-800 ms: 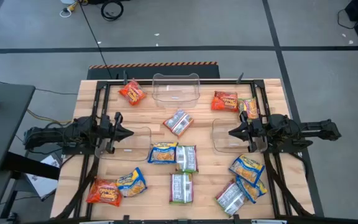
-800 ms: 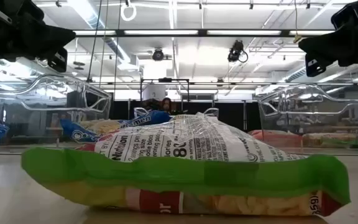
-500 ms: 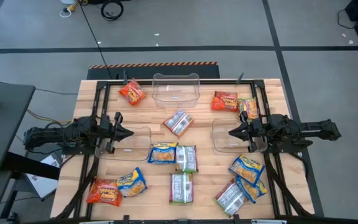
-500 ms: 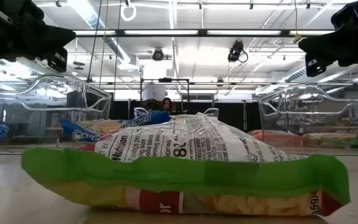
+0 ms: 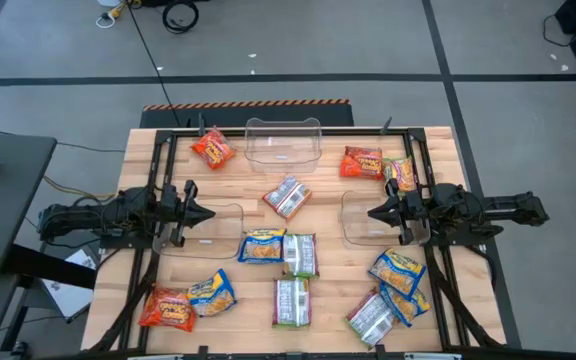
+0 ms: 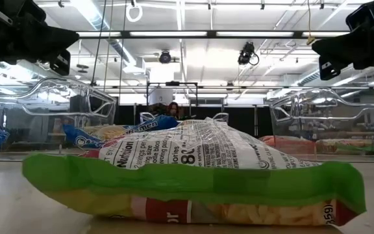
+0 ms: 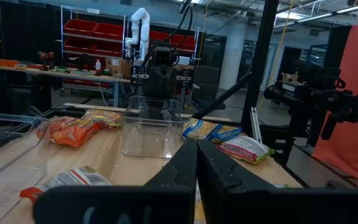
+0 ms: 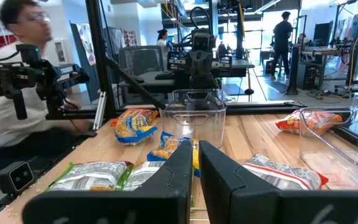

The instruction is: Sort Maruchan noodles

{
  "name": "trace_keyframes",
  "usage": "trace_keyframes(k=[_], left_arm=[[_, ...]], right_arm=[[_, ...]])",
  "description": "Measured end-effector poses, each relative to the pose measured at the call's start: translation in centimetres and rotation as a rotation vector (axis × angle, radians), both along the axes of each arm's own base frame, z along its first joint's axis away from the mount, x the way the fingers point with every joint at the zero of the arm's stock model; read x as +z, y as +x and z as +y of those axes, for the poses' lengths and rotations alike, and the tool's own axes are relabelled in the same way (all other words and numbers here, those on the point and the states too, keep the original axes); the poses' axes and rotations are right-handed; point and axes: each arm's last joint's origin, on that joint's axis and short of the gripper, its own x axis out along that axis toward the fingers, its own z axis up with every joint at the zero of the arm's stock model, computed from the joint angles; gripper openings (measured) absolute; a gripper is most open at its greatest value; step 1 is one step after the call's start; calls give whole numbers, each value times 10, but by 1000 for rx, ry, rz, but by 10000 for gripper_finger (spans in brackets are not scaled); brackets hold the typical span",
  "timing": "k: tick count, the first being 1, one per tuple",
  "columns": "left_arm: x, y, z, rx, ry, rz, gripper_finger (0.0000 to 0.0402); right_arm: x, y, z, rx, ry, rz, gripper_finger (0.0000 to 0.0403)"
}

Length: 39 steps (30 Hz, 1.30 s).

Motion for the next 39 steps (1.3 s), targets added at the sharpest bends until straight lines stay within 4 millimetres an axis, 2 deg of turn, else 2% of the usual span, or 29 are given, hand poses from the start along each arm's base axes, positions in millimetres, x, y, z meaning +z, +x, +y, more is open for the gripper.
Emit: trace_keyframes(k=[24,30,34,39], left_arm=[[0,0,0,0,0,0,11],[1,0,0,-3,-88,-6,11],[8,-1,1,0,-117,-77,11],[11,-2,-2,-69,-145,-106,11]], right_arm=[[0,0,0,0,0,0,34],[0,0,0,0,0,0,34],[0,0,0,0,0,0,34],[0,0,0,0,0,0,34]])
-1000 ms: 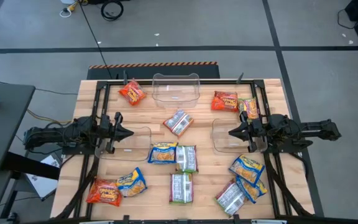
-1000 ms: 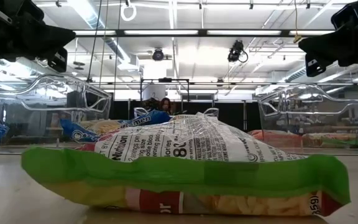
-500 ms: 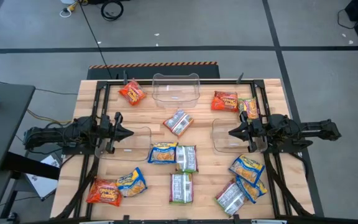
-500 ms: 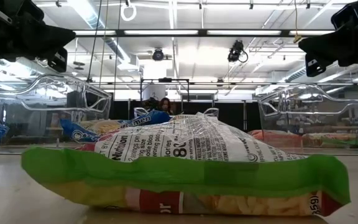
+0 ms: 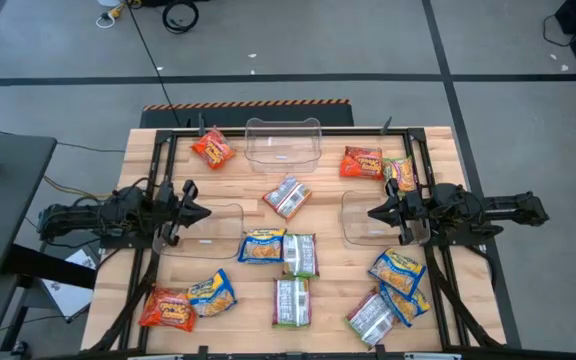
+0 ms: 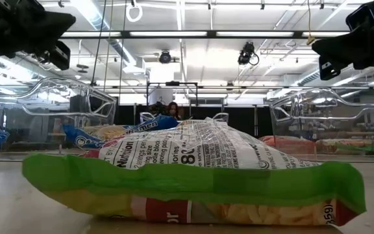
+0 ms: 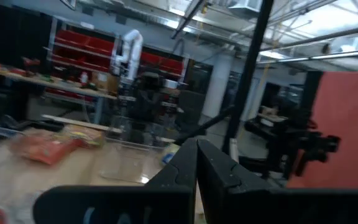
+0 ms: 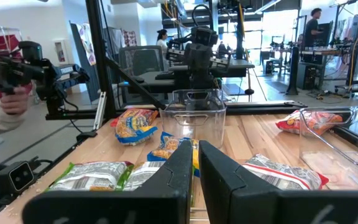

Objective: Sort Maruchan noodles
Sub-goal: Put the orange noodle from the top left into the middle left transparent bin

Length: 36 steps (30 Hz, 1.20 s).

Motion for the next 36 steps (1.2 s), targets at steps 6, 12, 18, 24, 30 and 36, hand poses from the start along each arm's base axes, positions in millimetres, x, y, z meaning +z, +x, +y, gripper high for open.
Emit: trace_keyframes(k=[6,12,18,24,30,36], left_arm=[[4,-1,-3,-6,-46,-44,11],[8,7,-13,22,-115,-59,9],[6,27,-30,260,-128,85,4],[28,56,-23,750,-269,229,4],[39,64,24,1025,-620,376,4],[36,45,76,1176,-855,465,27]], right_arm=[[0,0,0,0,0,0,34],[0,0,0,0,0,0,34],[0,0,0,0,0,0,34],[0,0,0,0,0,0,34],[0,0,0,0,0,0,34],[0,0,0,0,0,0,34]])
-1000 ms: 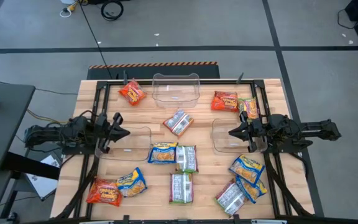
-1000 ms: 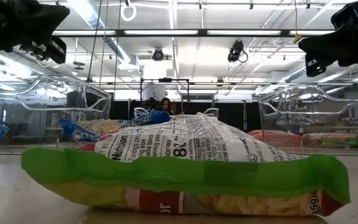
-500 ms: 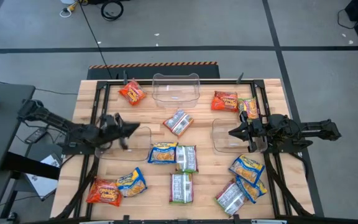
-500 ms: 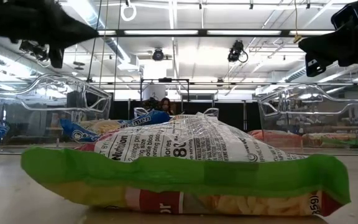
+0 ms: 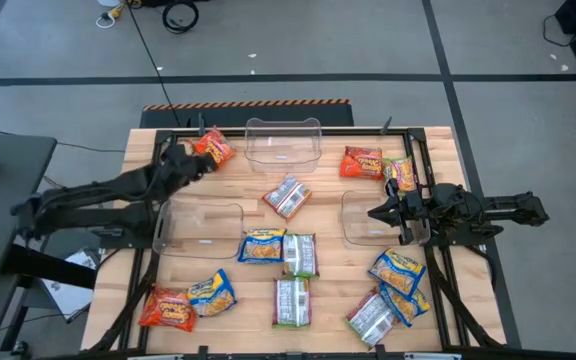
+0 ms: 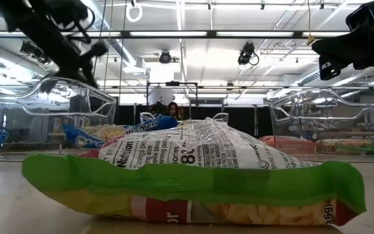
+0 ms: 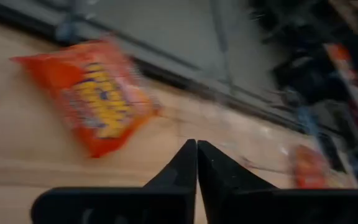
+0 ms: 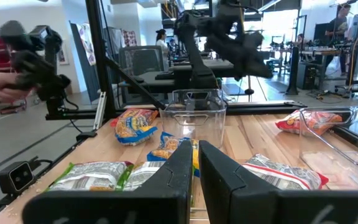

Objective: Sort Maruchan noodles
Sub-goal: Put the orange noodle from the top left into the middle left transparent bin

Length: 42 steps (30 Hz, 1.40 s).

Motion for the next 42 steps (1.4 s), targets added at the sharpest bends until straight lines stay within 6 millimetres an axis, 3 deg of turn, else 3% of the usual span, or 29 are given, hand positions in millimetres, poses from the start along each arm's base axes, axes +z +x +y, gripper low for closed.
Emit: trace_keyframes(k=[7,11,15,24,31,42], left_arm=[[-22,-28,35,214,-235,84,127],[-27,-23,56,232,-256,14,194],[-44,-15,77,269,-312,-1,232],[-83,-11,100,347,-445,25,234],[-88,-6,115,346,-371,-26,234],[-99,4,120,352,-359,-42,231]], right_arm=[[0,0,0,0,0,0,34],[0,0,0,0,0,0,34],[0,0,0,0,0,0,34],[0,0,0,0,0,0,34],[0,0,0,0,0,0,34],[0,0,0,0,0,0,34]])
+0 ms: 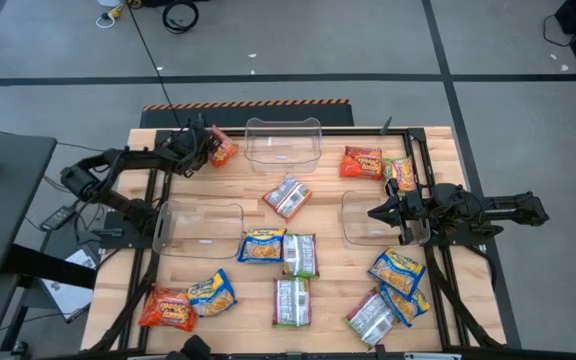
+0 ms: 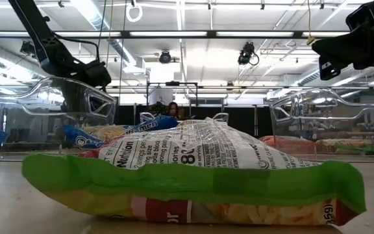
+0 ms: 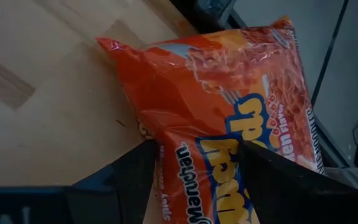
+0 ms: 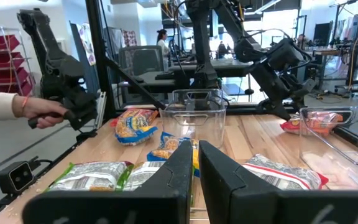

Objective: Sort Maruchan noodles
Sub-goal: Put the orange noodle from the top left into the middle left transparent bin

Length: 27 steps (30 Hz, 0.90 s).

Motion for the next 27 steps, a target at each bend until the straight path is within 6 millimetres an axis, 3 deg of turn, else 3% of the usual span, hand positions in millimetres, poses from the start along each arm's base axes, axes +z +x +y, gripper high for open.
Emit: trace_keyframes(k=[4,12,15,21,27], left_arm=[[1,3,-2,-8,20,-1,197],[5,14,-9,-105,82,59,31],[17,20,-13,-199,117,48,10],[78,29,-25,-419,193,74,6],[166,22,-62,-612,73,364,3]], right_arm=[[0,0,0,0,0,0,34],[0,0,0,0,0,0,34],[0,0,0,0,0,0,34],[0,0,0,0,0,0,34],[0,0,0,0,0,0,34]])
